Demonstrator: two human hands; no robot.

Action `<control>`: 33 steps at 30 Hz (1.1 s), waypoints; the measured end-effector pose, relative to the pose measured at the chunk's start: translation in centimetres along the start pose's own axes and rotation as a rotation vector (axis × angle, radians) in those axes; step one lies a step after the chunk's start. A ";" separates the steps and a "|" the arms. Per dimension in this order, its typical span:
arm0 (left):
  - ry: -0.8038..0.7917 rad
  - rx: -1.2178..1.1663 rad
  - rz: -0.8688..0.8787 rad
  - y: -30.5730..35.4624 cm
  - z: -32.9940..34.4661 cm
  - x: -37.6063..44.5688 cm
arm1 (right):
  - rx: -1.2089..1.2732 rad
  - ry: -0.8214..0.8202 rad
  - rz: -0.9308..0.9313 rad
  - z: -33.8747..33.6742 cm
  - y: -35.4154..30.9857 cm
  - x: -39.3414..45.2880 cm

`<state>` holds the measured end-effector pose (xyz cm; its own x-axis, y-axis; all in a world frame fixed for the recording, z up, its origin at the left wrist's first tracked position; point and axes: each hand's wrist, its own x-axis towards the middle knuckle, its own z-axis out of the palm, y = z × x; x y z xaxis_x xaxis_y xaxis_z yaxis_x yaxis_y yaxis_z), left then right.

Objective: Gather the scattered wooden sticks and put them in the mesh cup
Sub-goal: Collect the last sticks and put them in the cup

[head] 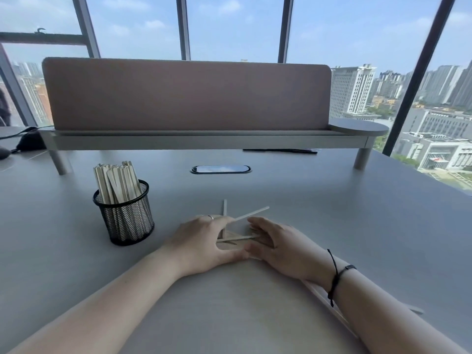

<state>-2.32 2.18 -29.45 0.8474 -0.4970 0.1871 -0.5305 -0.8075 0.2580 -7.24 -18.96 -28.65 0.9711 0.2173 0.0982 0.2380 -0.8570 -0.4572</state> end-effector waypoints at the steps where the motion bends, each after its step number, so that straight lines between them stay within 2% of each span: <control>1: -0.002 -0.044 0.026 -0.1 0.2 -0.2 | 0.011 0.010 -0.005 0.0 -0.1 -0.1; 7: -0.005 -0.258 0.124 -0.5 0.3 -0.5 | 0.074 0.035 -0.045 0.3 -0.8 -0.4; 14: 0.039 -0.339 0.231 -0.3 0.2 -0.8 | 0.293 0.066 -0.077 0.6 -1.1 -0.3; 18: 0.039 -0.364 0.223 -0.2 0.2 -0.9 | 0.370 0.157 -0.088 0.6 -1.0 -0.2; 21: 0.074 -0.322 0.230 -0.1 0.2 -1.0 | 0.339 0.231 -0.079 0.3 -0.8 -0.1; 24: 0.100 -0.298 0.240 0.1 0.1 -1.1 | 0.161 0.274 -0.041 -1.0 -0.1 -0.1; 27: 0.101 -0.263 0.234 -0.1 0.1 -1.2 | -0.059 0.045 0.005 -2.0 0.8 -0.4; 30: 0.083 -0.058 0.184 -0.5 -0.3 -1.4 | -0.192 -0.223 0.043 -1.9 1.5 -0.7; 33: 0.032 0.091 0.109 -0.9 -0.9 -2.0 | -0.164 -0.314 0.086 -2.8 1.9 -1.0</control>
<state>-3.52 4.20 -29.23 0.7827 -0.5742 0.2402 -0.6141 -0.7752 0.1479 -7.76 -22.10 -27.09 0.9418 0.2520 -0.2227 0.1792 -0.9364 -0.3018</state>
